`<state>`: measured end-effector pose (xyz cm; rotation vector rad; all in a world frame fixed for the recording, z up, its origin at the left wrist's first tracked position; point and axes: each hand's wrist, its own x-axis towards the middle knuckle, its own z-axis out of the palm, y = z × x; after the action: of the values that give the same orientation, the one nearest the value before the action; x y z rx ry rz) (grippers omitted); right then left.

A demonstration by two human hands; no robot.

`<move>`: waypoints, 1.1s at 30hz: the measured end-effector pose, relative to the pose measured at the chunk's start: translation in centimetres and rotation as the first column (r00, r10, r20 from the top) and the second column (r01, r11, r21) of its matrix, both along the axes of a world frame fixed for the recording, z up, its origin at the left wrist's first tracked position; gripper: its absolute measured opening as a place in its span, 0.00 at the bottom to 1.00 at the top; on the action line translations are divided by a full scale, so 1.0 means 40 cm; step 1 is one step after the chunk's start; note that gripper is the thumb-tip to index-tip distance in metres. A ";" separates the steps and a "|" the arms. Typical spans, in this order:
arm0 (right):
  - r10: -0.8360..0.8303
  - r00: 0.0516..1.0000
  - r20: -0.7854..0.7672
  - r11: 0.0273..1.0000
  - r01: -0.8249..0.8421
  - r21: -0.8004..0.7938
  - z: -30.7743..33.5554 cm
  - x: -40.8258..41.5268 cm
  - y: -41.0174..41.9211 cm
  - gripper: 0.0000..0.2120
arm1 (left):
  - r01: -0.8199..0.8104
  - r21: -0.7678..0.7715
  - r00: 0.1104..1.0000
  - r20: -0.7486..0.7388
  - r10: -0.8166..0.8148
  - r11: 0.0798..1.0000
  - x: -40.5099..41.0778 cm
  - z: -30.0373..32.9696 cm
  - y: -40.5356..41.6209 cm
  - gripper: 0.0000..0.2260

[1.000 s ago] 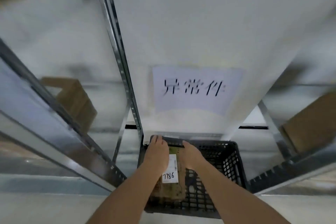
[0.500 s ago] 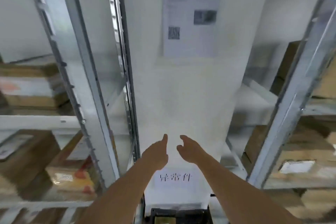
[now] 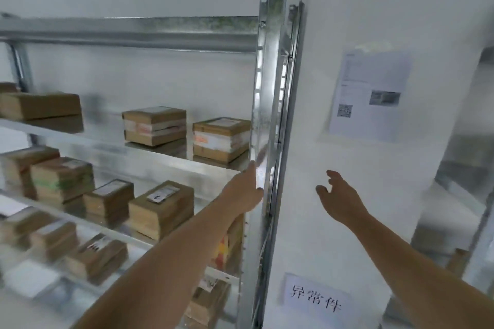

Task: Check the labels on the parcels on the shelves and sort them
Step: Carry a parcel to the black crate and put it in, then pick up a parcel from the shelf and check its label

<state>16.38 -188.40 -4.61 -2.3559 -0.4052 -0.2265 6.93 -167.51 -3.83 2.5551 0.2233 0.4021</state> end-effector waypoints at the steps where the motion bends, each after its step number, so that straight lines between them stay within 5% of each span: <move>1: 0.009 0.999 0.030 0.999 -0.010 0.035 0.008 -0.018 0.026 0.24 | -0.023 -0.016 1.000 0.021 0.023 1.000 -0.015 0.006 0.029 0.34; 6: 0.016 0.960 0.281 0.977 -0.075 0.199 0.061 -0.117 0.213 0.11 | -0.119 0.021 0.992 0.040 0.119 0.993 -0.073 0.016 0.217 0.32; 13: 0.146 0.889 0.434 0.964 -0.226 0.139 0.122 -0.204 0.695 0.08 | -0.185 -0.035 0.967 0.174 0.188 0.982 -0.184 0.043 0.616 0.24; 23: 0.135 0.991 0.007 0.950 -0.132 0.282 0.164 -0.140 1.206 0.20 | -0.298 -0.234 0.920 0.190 0.344 0.926 -0.148 0.090 1.162 0.31; 33: 0.118 0.932 -0.342 0.883 0.059 0.465 0.156 0.067 1.390 0.33 | -0.195 -0.431 0.969 0.056 0.242 0.881 0.123 0.130 1.358 0.37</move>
<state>19.05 -132.80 1.62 -1.8540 -0.1777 0.1198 11.83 -113.19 1.37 2.0789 0.5060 0.5137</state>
